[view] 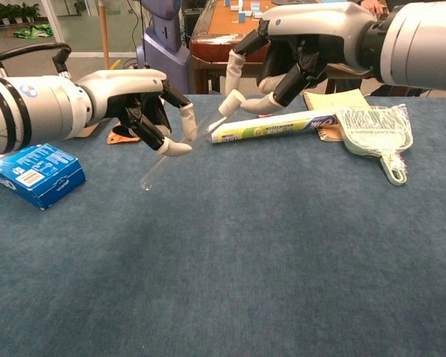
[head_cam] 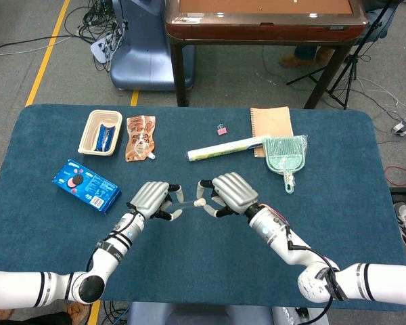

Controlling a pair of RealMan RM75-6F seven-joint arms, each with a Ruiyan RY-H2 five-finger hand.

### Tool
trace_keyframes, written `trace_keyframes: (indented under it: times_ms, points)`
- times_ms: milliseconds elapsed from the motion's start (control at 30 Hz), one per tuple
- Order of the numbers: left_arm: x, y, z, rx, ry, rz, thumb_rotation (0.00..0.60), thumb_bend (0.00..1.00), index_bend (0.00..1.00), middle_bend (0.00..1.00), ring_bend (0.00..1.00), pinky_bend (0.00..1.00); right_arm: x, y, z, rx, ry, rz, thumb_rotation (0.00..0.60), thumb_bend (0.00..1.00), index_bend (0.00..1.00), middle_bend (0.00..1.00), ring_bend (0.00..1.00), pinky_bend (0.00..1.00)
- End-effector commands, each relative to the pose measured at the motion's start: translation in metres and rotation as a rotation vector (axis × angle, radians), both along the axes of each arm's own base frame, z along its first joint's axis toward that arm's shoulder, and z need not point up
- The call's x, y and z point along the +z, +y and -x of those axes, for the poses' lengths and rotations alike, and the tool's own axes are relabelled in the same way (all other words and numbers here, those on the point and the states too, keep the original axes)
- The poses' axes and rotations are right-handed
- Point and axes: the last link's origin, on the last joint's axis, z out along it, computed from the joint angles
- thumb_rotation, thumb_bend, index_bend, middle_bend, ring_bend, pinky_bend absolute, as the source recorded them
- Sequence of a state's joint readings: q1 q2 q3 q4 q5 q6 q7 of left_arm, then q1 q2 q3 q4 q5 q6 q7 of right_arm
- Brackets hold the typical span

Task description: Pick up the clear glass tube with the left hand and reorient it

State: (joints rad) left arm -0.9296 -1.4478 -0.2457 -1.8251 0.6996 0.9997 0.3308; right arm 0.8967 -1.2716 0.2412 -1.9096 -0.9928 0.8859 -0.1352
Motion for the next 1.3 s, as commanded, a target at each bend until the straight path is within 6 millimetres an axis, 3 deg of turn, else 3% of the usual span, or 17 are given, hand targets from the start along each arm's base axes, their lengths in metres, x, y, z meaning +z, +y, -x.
trace_keyframes:
  times_ms: [33, 267, 500, 833, 1300]
  points:
    - [0.001, 0.001, 0.002, 0.001, 0.004, -0.003, 0.6, 0.27, 0.65, 1.0, 1.0, 0.94, 0.002, 0.0, 0.0, 0.002, -0.004, 0.005, 0.6, 0.24, 0.29, 1.0, 1.0, 1.0]
    - [0.001, 0.001, 0.005, -0.004, 0.021, -0.009, 0.6, 0.27, 0.65, 1.0, 1.0, 0.94, 0.007, 0.0, 0.002, 0.003, -0.013, 0.017, 0.6, 0.14, 0.2, 1.0, 1.0, 1.0]
    - [-0.005, -0.002, 0.011, -0.022, 0.075, -0.01, 0.6, 0.27, 0.65, 1.0, 1.0, 0.94, 0.028, 0.002, 0.011, 0.0, -0.025, 0.08, 0.6, 0.14, 0.2, 1.0, 1.0, 1.0]
    - [-0.046, -0.006, 0.015, -0.073, 0.177, -0.009, 0.6, 0.27, 0.65, 1.0, 1.0, 0.94, 0.069, 0.007, 0.037, -0.048, -0.011, 0.19, 0.6, 0.14, 0.2, 1.0, 1.0, 1.0]
    - [-0.092, 0.008, 0.014, -0.009, 0.232, -0.028, 0.6, 0.27, 0.65, 1.0, 1.0, 0.94, 0.089, 0.009, 0.062, -0.102, 0.012, 0.226, 0.6, 0.14, 0.2, 1.0, 1.0, 1.0]
